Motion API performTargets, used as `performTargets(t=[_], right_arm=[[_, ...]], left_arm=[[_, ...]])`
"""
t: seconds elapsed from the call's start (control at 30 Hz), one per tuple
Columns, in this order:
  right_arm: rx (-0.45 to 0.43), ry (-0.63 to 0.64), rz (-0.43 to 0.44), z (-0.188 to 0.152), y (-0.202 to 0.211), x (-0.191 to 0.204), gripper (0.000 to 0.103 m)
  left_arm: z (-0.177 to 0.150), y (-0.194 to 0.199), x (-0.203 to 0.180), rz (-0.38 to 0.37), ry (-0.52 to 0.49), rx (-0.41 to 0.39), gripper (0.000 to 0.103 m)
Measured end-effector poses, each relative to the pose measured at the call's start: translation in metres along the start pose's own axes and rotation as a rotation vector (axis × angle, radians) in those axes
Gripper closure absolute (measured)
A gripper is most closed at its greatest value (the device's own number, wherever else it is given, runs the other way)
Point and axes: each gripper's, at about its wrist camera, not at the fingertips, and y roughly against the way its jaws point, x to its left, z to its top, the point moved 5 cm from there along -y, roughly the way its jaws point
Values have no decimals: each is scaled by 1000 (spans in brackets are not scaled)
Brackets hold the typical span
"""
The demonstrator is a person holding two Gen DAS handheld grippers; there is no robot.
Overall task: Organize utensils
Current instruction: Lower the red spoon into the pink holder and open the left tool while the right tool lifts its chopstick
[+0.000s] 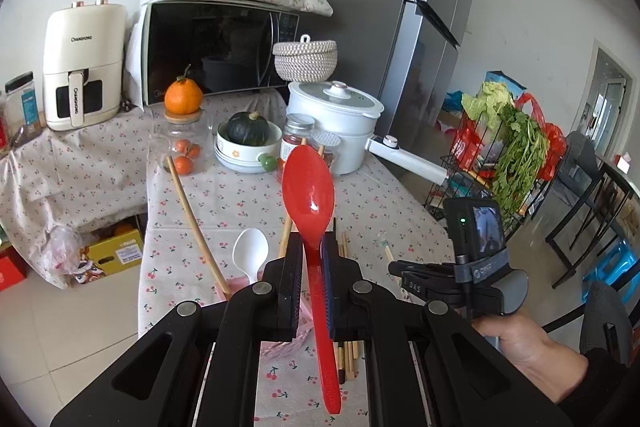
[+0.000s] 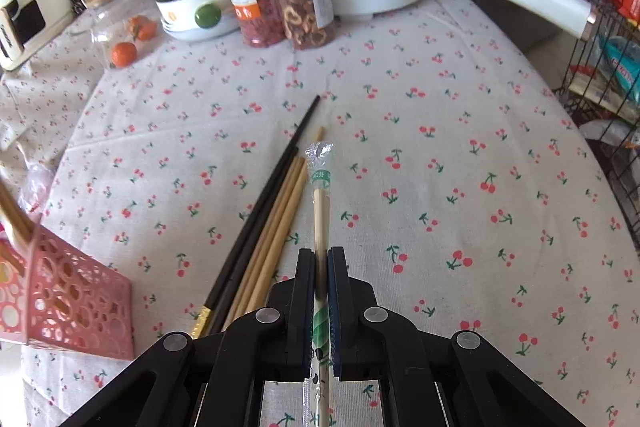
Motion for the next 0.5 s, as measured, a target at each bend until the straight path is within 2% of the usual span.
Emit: performTargets(t=[0.23,0.4,0.5], right_arm=[[-155,-11,93,9,61,10,99],[-227,28,110,11,83,24,99],[-243,50,111,11,86,30,99]], left_arm=[[18,16,14,72,28,-132,94],[24,17,23,144,1,-255,94],[23,11,26,175,-19,-301,94]])
